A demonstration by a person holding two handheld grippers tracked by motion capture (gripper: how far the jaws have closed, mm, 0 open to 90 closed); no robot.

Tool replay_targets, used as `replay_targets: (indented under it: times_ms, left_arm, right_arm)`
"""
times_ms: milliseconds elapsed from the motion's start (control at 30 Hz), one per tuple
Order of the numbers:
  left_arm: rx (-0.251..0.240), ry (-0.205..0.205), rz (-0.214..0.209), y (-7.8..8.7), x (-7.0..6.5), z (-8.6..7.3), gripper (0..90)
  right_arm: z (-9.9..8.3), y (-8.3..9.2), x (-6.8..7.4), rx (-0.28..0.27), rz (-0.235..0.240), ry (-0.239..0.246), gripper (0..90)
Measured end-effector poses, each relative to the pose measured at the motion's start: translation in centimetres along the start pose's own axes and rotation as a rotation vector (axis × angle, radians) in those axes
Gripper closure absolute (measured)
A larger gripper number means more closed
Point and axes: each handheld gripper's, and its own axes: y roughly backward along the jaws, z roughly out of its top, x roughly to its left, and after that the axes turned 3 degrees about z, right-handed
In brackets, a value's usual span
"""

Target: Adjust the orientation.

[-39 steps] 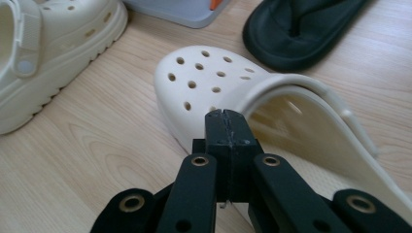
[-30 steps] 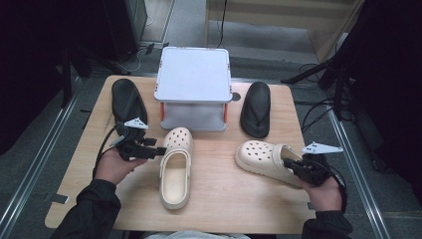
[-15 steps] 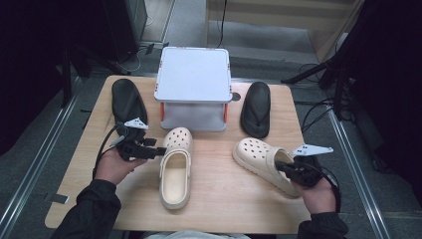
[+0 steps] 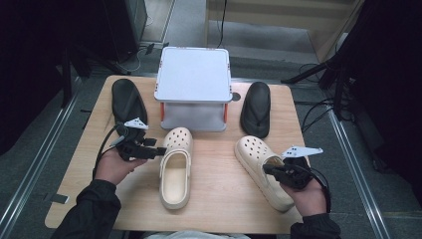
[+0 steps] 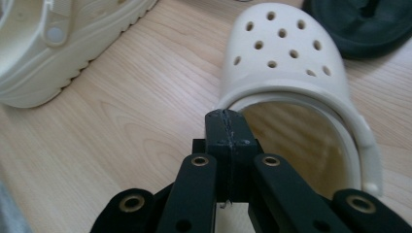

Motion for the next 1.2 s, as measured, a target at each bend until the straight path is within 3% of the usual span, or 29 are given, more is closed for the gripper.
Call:
replay_targets:
  times_ms: [167, 267, 367, 633, 767, 833, 900, 1067, 1200]
  left_arm:
    - [-0.002, 0.001, 0.001, 0.0, 0.0, 0.0, 40.8]
    - [-0.003, 0.002, -0.001, 0.0, 0.0, 0.0, 40.7]
    - [-0.004, -0.002, 0.0, 0.0, 0.0, 0.0, 40.7]
    - [-0.005, -0.001, 0.0, 0.1, 0.1, 0.0, 40.8]
    - [-0.007, 0.004, -0.001, 0.1, 0.1, 0.0, 40.8]
    - [-0.006, 0.002, -0.001, 0.1, 0.1, 0.0, 40.8]
    - [-0.005, 0.002, 0.0, 0.1, 0.1, -0.1, 40.8]
    - [-0.007, 0.006, 0.004, 0.3, 0.1, -0.3, 40.8]
    - [-0.012, 0.008, 0.01, 0.5, 0.1, -0.4, 40.8]
  right_arm:
    - [0.2, -0.7, 0.6, 0.006, 0.055, -0.023, 90.0]
    - [0.5, -1.2, 1.3, 0.013, 0.043, 0.005, 90.0]
    - [0.7, -0.9, 1.1, 0.001, 0.044, 0.003, 90.0]
    - [-0.2, 2.2, -1.2, -0.08, -0.027, -0.047, 86.2]
    - [-0.5, 3.0, -2.3, -0.098, -0.073, -0.053, 74.7]
    - [-0.7, 3.1, -2.8, -0.103, -0.089, -0.057, 64.7]
    - [-0.9, 3.0, -3.2, -0.092, -0.09, -0.062, 61.7]
    - [-1.1, 1.9, -3.9, -0.052, -0.094, -0.07, 59.6]
    - [-1.2, 1.6, -4.4, -0.068, -0.089, -0.08, 59.6]
